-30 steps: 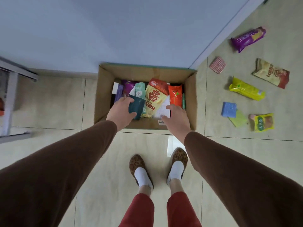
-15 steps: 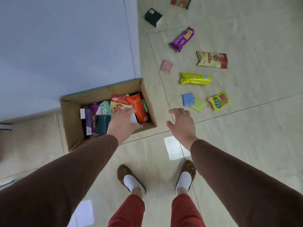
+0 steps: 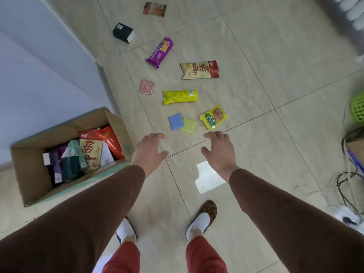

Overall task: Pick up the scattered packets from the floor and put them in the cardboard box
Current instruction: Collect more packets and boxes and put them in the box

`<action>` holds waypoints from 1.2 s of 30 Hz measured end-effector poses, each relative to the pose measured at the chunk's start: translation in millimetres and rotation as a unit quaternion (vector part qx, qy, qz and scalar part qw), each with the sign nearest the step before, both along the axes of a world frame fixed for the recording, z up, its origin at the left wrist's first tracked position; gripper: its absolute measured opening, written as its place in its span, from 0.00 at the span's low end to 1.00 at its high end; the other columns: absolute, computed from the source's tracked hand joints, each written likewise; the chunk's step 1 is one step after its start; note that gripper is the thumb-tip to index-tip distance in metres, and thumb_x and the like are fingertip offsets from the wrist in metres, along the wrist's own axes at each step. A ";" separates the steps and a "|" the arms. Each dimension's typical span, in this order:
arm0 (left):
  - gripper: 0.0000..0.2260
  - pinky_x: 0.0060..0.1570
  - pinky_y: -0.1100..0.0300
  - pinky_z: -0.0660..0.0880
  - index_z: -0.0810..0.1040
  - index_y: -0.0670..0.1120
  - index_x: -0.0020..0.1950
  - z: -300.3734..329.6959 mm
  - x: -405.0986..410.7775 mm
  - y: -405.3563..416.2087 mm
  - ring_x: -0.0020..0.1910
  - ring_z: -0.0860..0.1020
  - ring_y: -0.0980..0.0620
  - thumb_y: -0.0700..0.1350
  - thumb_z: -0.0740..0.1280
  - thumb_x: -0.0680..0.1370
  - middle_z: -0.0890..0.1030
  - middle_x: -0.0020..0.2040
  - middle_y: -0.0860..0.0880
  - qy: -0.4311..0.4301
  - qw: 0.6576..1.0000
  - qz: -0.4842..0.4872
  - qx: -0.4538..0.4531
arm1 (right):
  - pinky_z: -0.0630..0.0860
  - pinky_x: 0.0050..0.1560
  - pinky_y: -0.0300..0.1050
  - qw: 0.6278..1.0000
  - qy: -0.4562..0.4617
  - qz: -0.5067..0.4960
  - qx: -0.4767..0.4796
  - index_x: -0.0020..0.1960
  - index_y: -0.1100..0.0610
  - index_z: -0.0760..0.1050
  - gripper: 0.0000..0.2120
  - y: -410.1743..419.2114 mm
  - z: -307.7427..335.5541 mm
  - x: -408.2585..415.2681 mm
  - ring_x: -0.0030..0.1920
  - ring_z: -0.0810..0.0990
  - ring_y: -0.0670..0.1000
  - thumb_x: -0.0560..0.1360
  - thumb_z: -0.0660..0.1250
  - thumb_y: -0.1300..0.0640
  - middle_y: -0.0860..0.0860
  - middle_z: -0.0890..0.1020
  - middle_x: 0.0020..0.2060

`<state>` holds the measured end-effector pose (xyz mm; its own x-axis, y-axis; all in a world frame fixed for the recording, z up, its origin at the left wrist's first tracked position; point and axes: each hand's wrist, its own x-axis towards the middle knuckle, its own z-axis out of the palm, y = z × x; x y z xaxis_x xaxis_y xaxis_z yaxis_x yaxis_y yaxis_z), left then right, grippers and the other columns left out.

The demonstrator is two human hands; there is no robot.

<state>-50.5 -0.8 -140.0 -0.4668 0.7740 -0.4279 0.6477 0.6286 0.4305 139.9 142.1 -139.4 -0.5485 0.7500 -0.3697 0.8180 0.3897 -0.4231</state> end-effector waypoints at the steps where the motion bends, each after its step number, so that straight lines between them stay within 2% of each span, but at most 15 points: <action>1: 0.23 0.62 0.48 0.72 0.73 0.47 0.69 0.7 11.7 13.6 0.64 0.74 0.45 0.49 0.72 0.76 0.76 0.63 0.47 -0.002 1.000 0.002 0.001 | 0.72 0.58 0.52 1.000 0.001 0.001 -0.001 0.67 0.53 0.74 0.21 13.7 1.4 10.7 0.62 0.71 0.57 0.75 0.69 0.54 0.52 0.76 0.60; 6: 0.23 0.62 0.51 0.71 0.73 0.48 0.69 1.3 49.3 84.2 0.64 0.73 0.46 0.50 0.71 0.75 0.76 0.64 0.48 0.008 1.000 0.001 0.010 | 0.72 0.58 0.53 1.000 -0.003 0.002 0.008 0.68 0.52 0.74 0.22 83.7 3.0 42.2 0.62 0.71 0.58 0.74 0.69 0.54 0.52 0.76 0.61; 12: 0.22 0.60 0.49 0.72 0.75 0.47 0.67 -8.2 53.2 166.9 0.61 0.75 0.43 0.49 0.72 0.74 0.78 0.62 0.46 0.006 0.999 0.025 0.034 | 0.73 0.57 0.54 1.000 0.005 0.018 0.008 0.68 0.53 0.73 0.23 163.9 0.6 37.3 0.60 0.72 0.58 0.74 0.69 0.54 0.53 0.77 0.60; 16: 0.22 0.59 0.49 0.72 0.75 0.48 0.66 -20.7 43.4 231.1 0.61 0.74 0.44 0.49 0.73 0.73 0.78 0.61 0.48 -0.004 0.998 0.055 0.038 | 0.73 0.59 0.54 1.000 -0.003 0.031 -0.001 0.68 0.53 0.73 0.22 232.6 -8.0 23.7 0.62 0.71 0.56 0.74 0.69 0.55 0.52 0.76 0.62; 22: 0.23 0.62 0.50 0.70 0.73 0.49 0.69 -29.3 19.6 328.2 0.65 0.72 0.45 0.49 0.71 0.75 0.76 0.65 0.48 -0.008 0.998 0.055 0.007 | 0.72 0.60 0.53 0.998 -0.032 0.049 -0.006 0.70 0.53 0.71 0.24 336.8 -18.3 -7.2 0.65 0.70 0.56 0.75 0.69 0.54 0.52 0.75 0.64; 26: 0.22 0.61 0.48 0.72 0.73 0.48 0.67 -31.2 -1.3 394.1 0.63 0.73 0.44 0.48 0.71 0.74 0.76 0.63 0.47 -0.006 0.998 0.055 0.006 | 0.71 0.60 0.53 0.997 -0.037 0.063 -0.012 0.70 0.53 0.71 0.24 405.5 -23.5 -25.3 0.64 0.70 0.57 0.74 0.68 0.54 0.52 0.75 0.64; 29: 0.22 0.59 0.47 0.73 0.74 0.47 0.66 -35.4 -13.4 443.4 0.62 0.74 0.43 0.48 0.72 0.73 0.76 0.61 0.46 0.000 0.997 0.071 -0.003 | 0.71 0.62 0.53 0.997 -0.027 0.068 -0.020 0.70 0.53 0.71 0.24 461.3 -27.4 -38.0 0.65 0.70 0.56 0.74 0.68 0.55 0.52 0.75 0.64; 36: 0.24 0.63 0.48 0.71 0.73 0.48 0.68 -51.7 -31.9 565.2 0.65 0.73 0.43 0.49 0.72 0.74 0.75 0.64 0.46 0.017 0.991 0.128 -0.032 | 0.71 0.63 0.51 0.993 -0.006 0.118 -0.027 0.70 0.53 0.71 0.23 608.1 -39.7 -77.3 0.66 0.69 0.55 0.75 0.67 0.55 0.51 0.75 0.64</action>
